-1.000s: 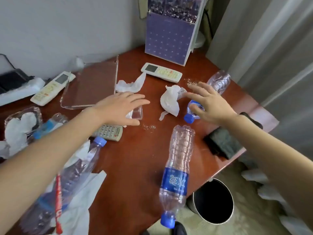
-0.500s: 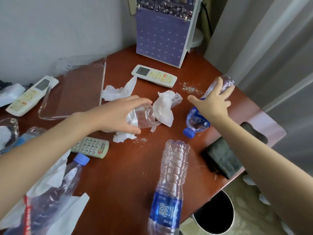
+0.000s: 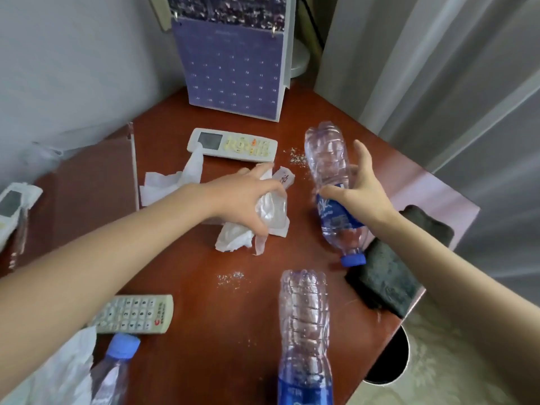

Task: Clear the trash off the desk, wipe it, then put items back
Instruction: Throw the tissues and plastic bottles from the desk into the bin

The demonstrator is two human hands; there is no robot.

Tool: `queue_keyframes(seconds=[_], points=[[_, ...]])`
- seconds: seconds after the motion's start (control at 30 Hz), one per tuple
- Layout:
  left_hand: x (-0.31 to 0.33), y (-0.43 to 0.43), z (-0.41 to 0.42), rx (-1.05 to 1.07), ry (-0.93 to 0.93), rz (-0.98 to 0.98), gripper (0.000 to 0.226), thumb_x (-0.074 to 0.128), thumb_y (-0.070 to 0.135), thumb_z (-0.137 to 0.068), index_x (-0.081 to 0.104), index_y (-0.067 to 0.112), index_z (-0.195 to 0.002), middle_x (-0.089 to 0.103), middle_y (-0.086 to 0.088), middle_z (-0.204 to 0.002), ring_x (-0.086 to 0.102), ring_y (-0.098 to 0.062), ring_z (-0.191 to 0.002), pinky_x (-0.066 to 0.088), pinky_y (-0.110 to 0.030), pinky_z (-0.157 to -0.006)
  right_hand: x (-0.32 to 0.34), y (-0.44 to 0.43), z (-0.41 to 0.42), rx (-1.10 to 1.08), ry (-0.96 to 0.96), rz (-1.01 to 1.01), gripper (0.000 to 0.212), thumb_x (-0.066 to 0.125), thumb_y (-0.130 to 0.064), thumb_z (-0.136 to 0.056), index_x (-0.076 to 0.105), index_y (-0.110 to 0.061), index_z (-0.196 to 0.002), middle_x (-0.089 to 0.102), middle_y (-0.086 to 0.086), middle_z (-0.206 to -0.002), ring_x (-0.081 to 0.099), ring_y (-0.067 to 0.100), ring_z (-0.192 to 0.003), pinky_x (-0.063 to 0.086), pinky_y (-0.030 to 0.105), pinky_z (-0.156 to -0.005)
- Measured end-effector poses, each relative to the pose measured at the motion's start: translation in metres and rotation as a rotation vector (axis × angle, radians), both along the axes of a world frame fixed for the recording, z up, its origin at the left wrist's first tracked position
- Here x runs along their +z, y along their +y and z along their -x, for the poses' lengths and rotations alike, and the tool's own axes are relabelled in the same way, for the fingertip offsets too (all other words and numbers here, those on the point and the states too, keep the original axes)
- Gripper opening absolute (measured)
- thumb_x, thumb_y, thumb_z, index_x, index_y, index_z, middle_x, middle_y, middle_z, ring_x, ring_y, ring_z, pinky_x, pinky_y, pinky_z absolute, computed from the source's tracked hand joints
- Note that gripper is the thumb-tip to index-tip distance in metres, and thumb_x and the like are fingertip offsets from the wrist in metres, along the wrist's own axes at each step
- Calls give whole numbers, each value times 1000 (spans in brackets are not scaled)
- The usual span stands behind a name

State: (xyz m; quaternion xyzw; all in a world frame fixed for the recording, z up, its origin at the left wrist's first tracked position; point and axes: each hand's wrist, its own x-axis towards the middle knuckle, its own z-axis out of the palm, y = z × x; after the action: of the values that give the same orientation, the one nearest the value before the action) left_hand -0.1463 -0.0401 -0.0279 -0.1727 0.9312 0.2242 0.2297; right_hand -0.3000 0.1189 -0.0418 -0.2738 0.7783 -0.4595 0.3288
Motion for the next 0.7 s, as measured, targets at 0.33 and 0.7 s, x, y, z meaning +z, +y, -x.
queue_keyframes(seconds=[0.33, 0.7], points=[[37, -15, -45, 197, 268, -45, 76, 76, 36, -63, 41, 43, -130, 41, 25, -125, 43, -1, -111, 40, -22, -87, 33, -26, -6, 294, 26, 46, 35, 72, -14, -73, 58, -29, -100, 67, -10, -95, 64, 6, -83, 48, 25, -80], [58, -27, -120, 210, 60, -130, 73, 78, 37, -61, 38, 57, -119, 44, 35, -117, 45, 2, -113, 40, -24, -95, 9, -86, -40, 1006, 566, -315, 81, 72, -43, -73, 31, -27, -142, 14, -4, -153, 6, 18, -140, 21, 41, -111]])
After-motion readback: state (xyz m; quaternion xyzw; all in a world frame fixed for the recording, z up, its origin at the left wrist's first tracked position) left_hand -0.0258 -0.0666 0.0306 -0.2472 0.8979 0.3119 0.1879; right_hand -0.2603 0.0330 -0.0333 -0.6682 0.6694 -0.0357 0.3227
